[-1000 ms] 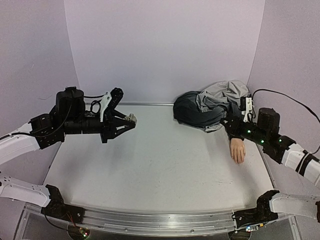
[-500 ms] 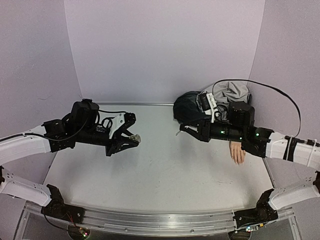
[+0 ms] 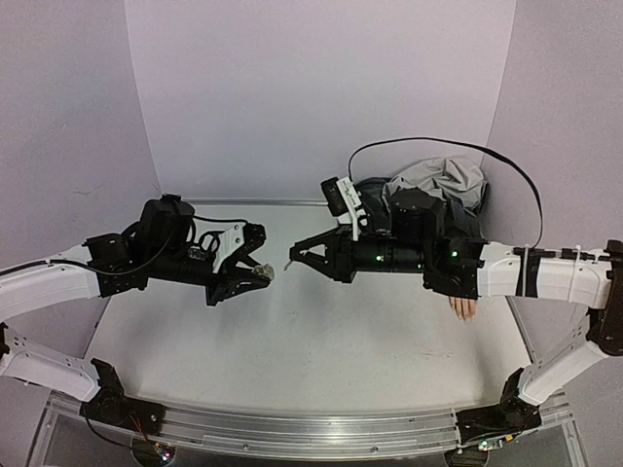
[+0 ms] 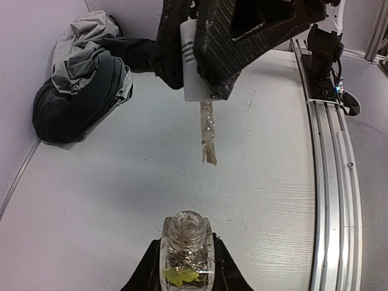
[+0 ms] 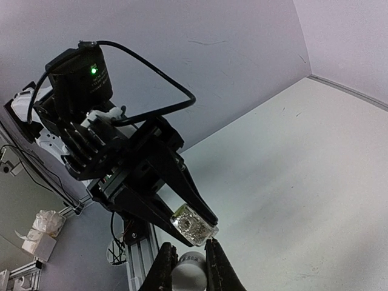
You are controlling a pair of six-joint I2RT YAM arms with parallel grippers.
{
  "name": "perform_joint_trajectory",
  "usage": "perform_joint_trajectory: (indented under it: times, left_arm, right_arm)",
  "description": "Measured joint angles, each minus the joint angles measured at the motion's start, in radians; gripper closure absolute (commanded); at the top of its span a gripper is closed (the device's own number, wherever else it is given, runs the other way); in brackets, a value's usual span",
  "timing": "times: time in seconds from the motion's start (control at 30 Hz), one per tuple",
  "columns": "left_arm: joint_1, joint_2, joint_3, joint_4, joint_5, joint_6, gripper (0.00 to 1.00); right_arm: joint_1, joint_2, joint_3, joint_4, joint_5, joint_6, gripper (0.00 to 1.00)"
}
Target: Paint the nails
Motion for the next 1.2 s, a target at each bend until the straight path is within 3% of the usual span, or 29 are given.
perform_joint_trajectory:
  times: [1.2]
  left_arm:
    - [-0.01, 0.008, 0.0, 0.0, 0.0, 0.001, 1.0]
  right_arm:
    - [0.043, 0.104, 0.092, 0.017, 0.003, -0.019, 1.0]
